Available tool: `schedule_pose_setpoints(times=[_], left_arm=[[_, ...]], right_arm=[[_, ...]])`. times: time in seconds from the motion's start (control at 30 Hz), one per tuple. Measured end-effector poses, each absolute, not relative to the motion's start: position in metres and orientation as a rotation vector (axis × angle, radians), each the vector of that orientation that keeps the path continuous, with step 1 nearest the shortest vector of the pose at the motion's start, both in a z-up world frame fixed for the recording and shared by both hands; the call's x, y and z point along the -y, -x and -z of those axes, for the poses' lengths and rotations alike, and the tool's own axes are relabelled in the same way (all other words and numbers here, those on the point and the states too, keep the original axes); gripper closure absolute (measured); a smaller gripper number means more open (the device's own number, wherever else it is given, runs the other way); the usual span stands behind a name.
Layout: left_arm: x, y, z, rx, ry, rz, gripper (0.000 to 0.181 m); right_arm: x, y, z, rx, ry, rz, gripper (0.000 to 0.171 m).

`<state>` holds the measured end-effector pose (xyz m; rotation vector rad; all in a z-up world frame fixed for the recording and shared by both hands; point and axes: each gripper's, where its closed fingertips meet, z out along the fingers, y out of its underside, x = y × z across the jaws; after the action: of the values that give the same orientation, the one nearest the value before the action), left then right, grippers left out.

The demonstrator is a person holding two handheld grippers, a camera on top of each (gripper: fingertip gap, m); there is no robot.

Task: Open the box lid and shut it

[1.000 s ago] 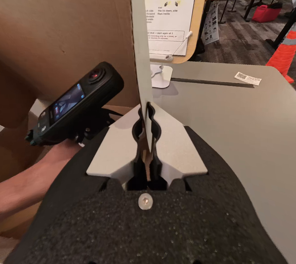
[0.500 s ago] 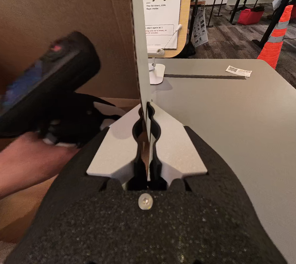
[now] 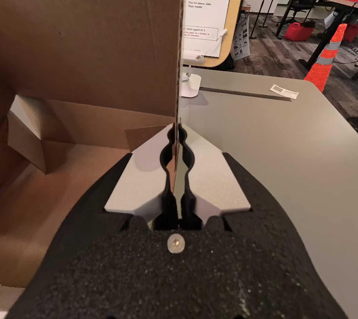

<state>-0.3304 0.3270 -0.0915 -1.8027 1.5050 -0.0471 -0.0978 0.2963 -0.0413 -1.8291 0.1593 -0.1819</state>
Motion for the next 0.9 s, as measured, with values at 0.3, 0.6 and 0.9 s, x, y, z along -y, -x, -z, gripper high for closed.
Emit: schedule_pose_setpoints(times=[0.3, 0.6, 0.9], left_arm=[[-0.367, 0.331, 0.154, -1.820, 1.787, -0.713, 0.181], [-0.406, 0.288, 0.173, -1.792, 1.773, -0.805, 0.181], [-0.349, 0.283, 0.143, -1.832, 1.720, -0.441, 0.181]], right_arm=[[-0.297, 0.105, 0.038, -0.105, 1.835, 0.228, 0.170], [-0.283, 0.109, 0.044, -0.070, 1.839, 0.253, 0.168], [-0.291, 0.099, 0.038, -0.073, 1.841, 0.271, 0.169]])
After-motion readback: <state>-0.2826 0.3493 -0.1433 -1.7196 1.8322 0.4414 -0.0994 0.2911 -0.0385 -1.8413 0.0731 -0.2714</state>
